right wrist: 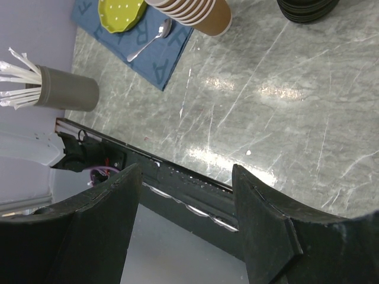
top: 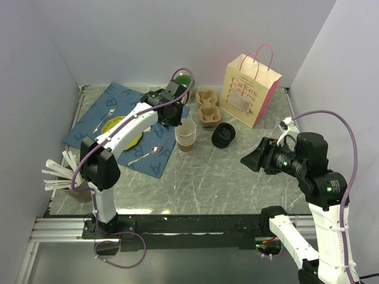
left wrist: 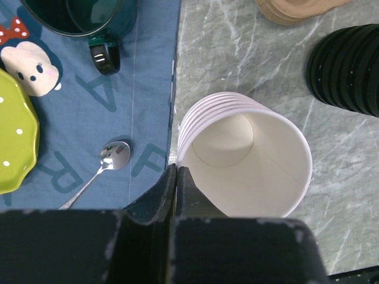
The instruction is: Pack the takeout coffee
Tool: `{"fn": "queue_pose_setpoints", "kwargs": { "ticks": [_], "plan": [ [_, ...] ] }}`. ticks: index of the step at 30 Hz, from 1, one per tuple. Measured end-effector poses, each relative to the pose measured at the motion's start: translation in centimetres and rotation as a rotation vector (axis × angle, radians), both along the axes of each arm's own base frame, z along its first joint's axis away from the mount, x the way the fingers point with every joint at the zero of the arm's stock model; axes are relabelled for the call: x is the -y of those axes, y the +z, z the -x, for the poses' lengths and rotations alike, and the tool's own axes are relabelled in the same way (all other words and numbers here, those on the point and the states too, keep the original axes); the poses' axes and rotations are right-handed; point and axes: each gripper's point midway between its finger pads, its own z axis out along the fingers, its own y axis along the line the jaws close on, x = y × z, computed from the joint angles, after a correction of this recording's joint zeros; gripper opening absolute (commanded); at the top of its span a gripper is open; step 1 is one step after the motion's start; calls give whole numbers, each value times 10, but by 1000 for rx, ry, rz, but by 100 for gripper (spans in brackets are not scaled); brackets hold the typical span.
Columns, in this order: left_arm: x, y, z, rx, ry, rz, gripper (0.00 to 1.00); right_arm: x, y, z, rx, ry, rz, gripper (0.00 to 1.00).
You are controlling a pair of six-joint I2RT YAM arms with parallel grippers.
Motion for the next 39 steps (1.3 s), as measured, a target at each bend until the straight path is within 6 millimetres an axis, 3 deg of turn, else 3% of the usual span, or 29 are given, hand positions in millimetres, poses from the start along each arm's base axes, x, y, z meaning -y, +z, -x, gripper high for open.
{"fn": "queue_pose_setpoints", "kwargs": {
  "ticks": [6,14,20,27,32,39],
  "plan": [
    [7,7,1,-8,-16,31,1,0,0,0,0,-1,1,69],
    [19,32,-1,11,-16,108,1,0,-1,0,-4,-5,0,70],
    [24,35,3,-15,-10,145,1,1,-2,-1,-8,-9,0,70],
    [31,76,-7,56,14,236,1,0,-2,-1,-18,-14,-5,69],
    [27,90,-7,76,21,268,1,0,-4,-3,-35,-16,-4,69],
    [23,113,13,91,-19,331,1,-1,-5,-4,-50,-22,-11,69]
  ]
}}
